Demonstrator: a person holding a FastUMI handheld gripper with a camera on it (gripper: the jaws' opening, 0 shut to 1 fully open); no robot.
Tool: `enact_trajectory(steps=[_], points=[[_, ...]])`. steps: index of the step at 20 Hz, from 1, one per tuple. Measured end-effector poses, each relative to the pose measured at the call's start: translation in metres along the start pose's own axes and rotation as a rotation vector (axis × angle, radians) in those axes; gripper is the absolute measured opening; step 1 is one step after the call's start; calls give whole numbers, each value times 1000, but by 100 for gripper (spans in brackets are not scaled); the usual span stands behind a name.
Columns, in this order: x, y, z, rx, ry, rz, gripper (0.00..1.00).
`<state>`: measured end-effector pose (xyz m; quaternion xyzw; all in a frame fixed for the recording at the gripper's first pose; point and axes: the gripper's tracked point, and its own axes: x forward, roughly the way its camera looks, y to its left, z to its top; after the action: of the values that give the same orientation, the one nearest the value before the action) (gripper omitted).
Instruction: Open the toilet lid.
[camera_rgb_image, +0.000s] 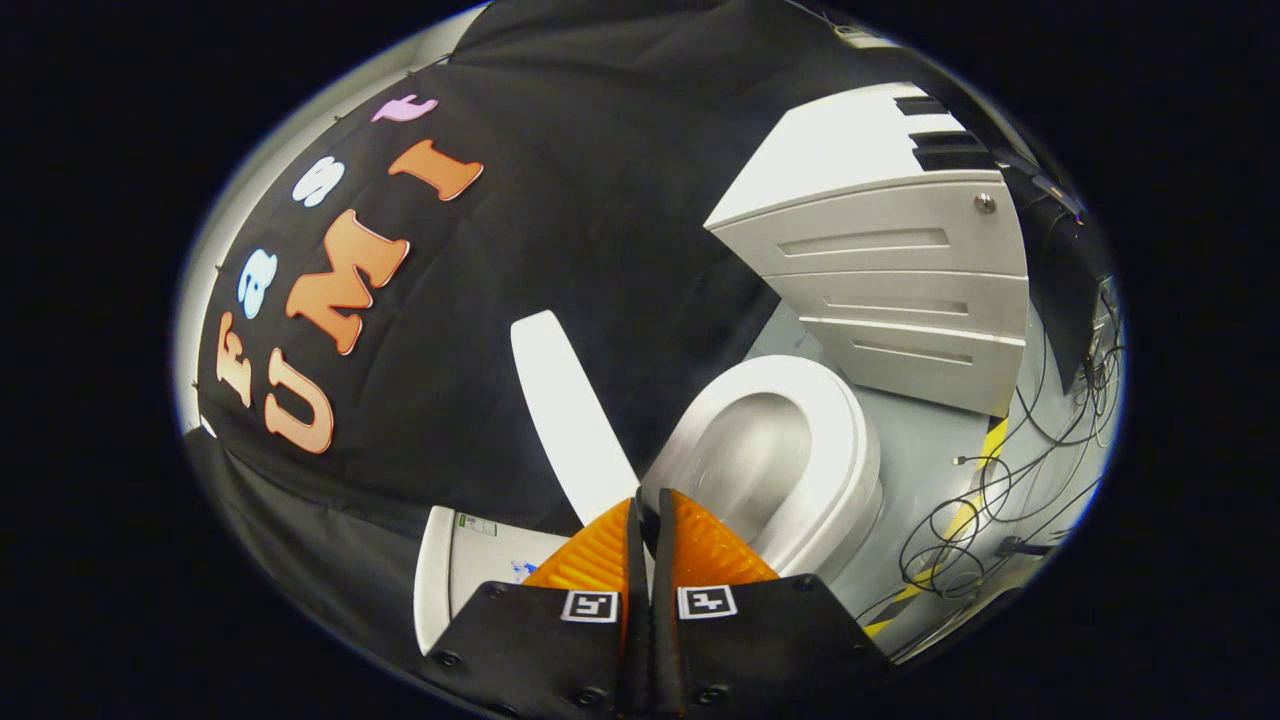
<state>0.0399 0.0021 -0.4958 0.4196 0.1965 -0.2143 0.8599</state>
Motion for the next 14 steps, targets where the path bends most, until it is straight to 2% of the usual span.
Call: enact_trajectory(steps=[6, 14], points=[[-17, 66, -30, -164, -14, 43, 8], [-32, 135, -82, -579, -62, 62, 8]])
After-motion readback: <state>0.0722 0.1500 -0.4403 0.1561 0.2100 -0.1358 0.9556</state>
